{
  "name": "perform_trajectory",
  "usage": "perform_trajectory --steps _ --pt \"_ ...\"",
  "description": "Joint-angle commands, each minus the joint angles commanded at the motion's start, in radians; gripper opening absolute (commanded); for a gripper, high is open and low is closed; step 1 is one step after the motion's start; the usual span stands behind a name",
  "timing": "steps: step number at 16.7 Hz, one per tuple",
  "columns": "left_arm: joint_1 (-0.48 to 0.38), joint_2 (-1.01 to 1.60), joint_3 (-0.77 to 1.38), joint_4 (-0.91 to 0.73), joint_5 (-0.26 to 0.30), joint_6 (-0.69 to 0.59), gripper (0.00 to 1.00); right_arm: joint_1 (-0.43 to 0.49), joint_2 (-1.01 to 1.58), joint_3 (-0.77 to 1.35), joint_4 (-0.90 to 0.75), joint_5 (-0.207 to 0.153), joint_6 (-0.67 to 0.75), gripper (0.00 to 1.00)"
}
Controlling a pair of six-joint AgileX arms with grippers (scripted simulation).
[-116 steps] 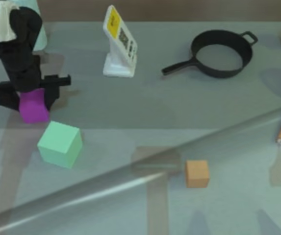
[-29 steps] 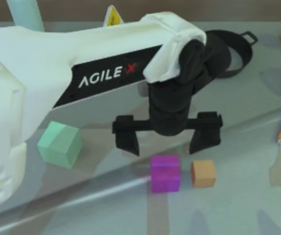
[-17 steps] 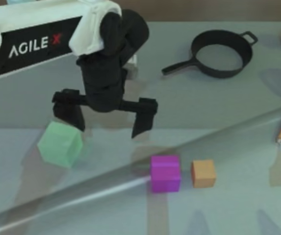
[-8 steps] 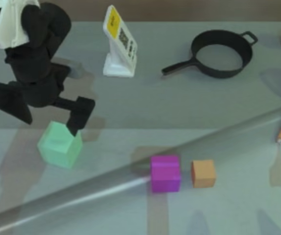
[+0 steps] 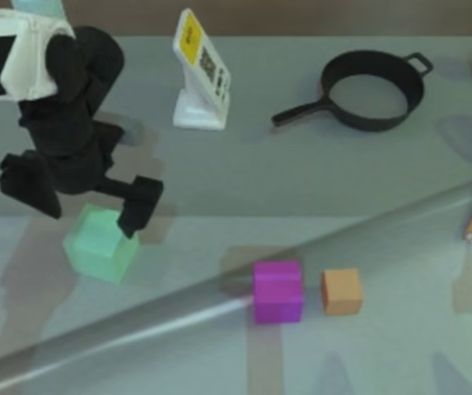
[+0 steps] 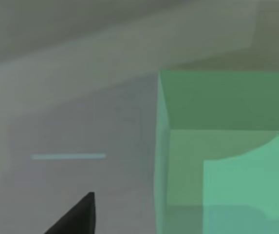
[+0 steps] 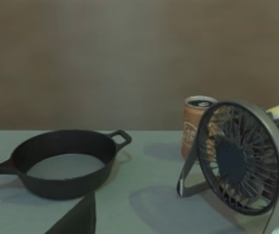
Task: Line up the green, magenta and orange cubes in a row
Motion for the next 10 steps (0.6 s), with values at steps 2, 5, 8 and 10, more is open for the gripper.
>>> perform_trajectory --steps 2,5,8,10 --pt "0.001 0.033 -0.047 0.081 0.0 0.002 1.0 0.0 0.0 0.0 0.0 0.0 0.0 1.0" --pt "0.002 0.078 -0.11 0.19 0.0 0.004 1.0 0.0 0.0 0.0 0.0 0.0 0.0 1.0" --pt "0.003 0.093 -0.13 0.223 0.001 0.005 1.0 0.0 0.0 0.0 0.0 0.0 0.0 1.0" --pt "0.003 0.093 -0.13 0.223 0.001 0.005 1.0 0.0 0.0 0.0 0.0 0.0 0.0 1.0"
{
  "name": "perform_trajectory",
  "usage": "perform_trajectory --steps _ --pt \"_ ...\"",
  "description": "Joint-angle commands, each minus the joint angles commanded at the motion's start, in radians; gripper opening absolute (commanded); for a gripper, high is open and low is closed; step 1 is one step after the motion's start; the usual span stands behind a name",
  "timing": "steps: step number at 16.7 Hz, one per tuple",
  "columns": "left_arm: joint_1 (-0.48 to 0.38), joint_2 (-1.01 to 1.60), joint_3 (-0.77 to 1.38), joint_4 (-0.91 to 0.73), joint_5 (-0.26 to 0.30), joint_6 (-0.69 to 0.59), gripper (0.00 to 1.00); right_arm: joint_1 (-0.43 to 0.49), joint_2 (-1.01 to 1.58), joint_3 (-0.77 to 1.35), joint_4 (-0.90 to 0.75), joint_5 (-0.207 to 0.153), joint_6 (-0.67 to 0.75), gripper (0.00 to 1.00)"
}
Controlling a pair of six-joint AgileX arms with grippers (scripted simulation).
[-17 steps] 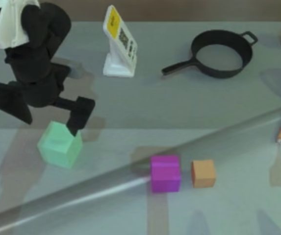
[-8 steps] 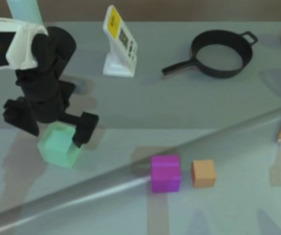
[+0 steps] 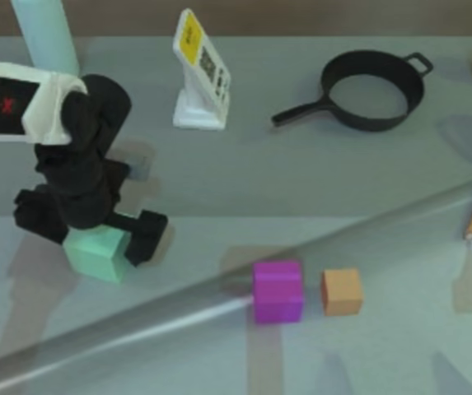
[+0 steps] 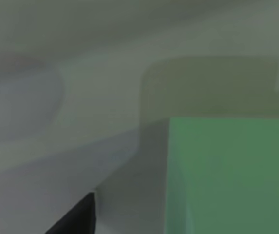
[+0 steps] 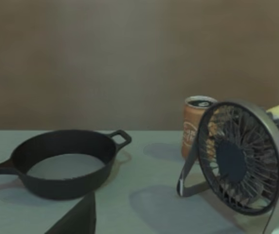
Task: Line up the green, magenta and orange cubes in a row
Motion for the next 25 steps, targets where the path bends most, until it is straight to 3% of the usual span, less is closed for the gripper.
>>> perform_trajectory --steps 1,14,25 --pt "0.0 0.0 0.0 0.0 0.0 0.0 1.0 0.0 0.0 0.0 0.0 0.0 0.0 1.0" --pt "0.0 0.0 0.0 0.0 0.0 0.0 0.02 0.0 0.0 0.0 0.0 0.0 0.0 1.0" --pt "-0.002 -0.021 0.014 -0.022 0.001 0.002 0.0 0.0 0.0 0.0 0.0 0.0 0.0 1.0"
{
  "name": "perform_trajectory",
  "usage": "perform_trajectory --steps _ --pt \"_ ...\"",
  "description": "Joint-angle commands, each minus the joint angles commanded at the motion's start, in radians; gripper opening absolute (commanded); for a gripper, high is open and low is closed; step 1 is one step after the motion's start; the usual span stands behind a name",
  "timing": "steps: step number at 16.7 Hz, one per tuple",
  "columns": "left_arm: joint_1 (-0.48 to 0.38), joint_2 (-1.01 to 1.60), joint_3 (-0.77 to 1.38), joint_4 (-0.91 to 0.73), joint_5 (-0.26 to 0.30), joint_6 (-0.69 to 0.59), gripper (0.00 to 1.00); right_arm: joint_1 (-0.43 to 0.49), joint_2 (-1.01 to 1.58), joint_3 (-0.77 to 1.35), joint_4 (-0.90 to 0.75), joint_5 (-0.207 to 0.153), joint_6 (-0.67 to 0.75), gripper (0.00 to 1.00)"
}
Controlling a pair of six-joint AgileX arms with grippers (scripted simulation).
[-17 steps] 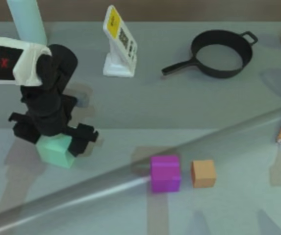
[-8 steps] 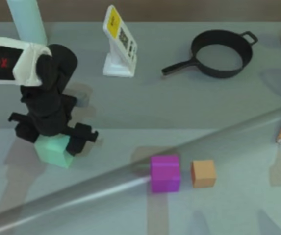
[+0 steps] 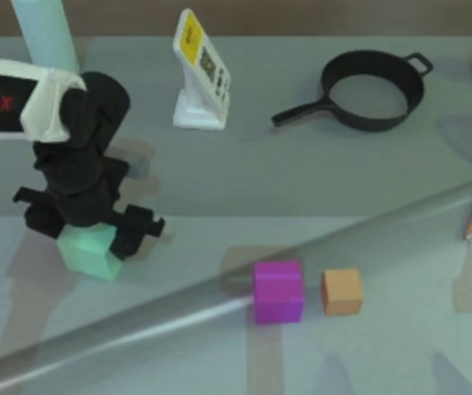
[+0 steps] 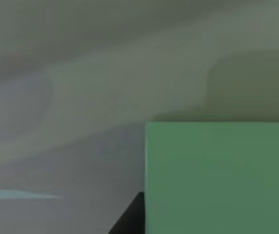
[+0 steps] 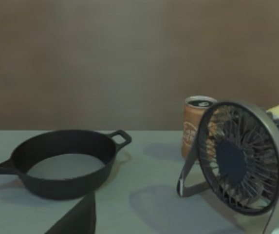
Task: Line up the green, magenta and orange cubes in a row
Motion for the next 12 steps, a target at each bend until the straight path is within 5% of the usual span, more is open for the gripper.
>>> perform_trajectory --steps 12 --pt "0.014 -0.101 0.129 -0.234 -0.002 -0.002 0.0 0.0 0.0 0.0 0.0 0.0 0.0 1.0"
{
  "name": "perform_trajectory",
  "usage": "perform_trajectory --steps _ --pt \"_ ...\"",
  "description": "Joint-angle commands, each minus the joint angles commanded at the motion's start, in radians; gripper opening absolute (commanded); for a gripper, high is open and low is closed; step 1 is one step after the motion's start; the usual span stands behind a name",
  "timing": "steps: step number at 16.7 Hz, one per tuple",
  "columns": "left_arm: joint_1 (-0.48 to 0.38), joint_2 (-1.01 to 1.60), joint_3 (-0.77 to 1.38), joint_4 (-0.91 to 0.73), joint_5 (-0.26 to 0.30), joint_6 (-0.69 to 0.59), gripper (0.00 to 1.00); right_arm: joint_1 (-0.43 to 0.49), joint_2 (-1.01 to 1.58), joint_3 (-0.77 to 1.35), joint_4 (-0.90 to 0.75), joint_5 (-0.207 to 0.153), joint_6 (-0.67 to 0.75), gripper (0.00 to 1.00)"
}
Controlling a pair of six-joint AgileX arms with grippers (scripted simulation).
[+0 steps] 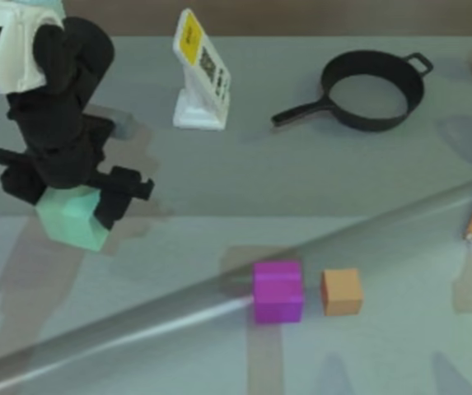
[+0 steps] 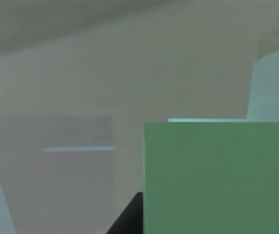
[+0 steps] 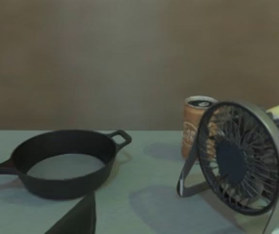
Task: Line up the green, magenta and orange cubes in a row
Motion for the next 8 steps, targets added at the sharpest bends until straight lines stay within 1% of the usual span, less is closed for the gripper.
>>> perform_trajectory --steps 2,4,6,8 --pt "-0.01 -0.001 0.002 -0.002 0.001 -0.015 0.0 0.0 0.0 0.0 0.0 0.0 0.0 1.0" --pt "-0.047 -0.001 0.005 -0.012 0.001 -0.072 0.0 0.0 0.0 0.0 0.0 0.0 0.0 1.0" --pt "-0.102 -0.008 0.005 -0.024 0.001 -0.17 0.0 0.0 0.0 0.0 0.0 0.0 0.0 1.0" --pt "-0.166 -0.021 0.003 -0.036 -0.001 -0.307 0.0 0.0 0.0 0.0 0.0 0.0 0.0 1.0"
